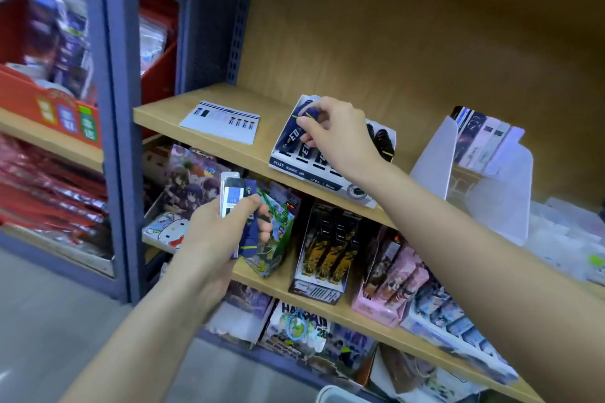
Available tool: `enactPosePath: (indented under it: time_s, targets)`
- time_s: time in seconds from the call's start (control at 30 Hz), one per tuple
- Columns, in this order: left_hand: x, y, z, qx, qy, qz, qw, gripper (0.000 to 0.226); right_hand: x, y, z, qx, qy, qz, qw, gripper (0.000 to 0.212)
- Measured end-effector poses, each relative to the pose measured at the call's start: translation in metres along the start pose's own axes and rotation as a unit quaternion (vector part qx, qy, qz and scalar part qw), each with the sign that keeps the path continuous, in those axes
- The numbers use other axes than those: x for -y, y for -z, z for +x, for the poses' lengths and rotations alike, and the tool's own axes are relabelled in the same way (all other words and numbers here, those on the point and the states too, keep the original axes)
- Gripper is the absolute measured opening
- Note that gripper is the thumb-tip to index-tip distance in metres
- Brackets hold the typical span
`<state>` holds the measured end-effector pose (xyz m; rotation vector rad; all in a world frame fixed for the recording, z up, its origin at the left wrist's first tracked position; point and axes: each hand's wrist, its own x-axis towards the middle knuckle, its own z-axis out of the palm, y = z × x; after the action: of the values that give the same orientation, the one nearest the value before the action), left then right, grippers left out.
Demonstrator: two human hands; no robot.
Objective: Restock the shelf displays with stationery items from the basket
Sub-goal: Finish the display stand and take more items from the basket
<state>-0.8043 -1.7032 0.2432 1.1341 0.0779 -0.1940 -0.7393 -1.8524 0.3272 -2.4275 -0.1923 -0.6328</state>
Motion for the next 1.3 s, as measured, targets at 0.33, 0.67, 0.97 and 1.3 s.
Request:
enactPosePath:
  time_s: [0.33, 0.67, 0.97, 1.3]
  targets:
    - [-0.002, 0.011, 0.005, -0.009, 0.009, -0.009, 1.000, 0.017, 0.001, 0.009, 0.015, 0.064, 0.023, -0.061, 0.996, 0.003]
    - [-0.002, 0.006, 0.005, -0.008, 0.019, -0.012, 1.000, 0.019, 0.001, 0.001, 0.021, 0.042, 0.080, -0.184, 0.979, 0.015]
    - [0.001, 0.010, 0.016, -0.015, 0.040, -0.035, 0.998, 0.026, -0.002, 0.000, 0.000, -0.019, 0.118, -0.197, 0.973, 0.027]
    - [0.006, -0.003, 0.008, -0.025, 0.009, -0.053, 0.998, 0.017, 0.004, -0.026, -0.098, 0.242, -0.194, 0.157, 0.938, 0.016]
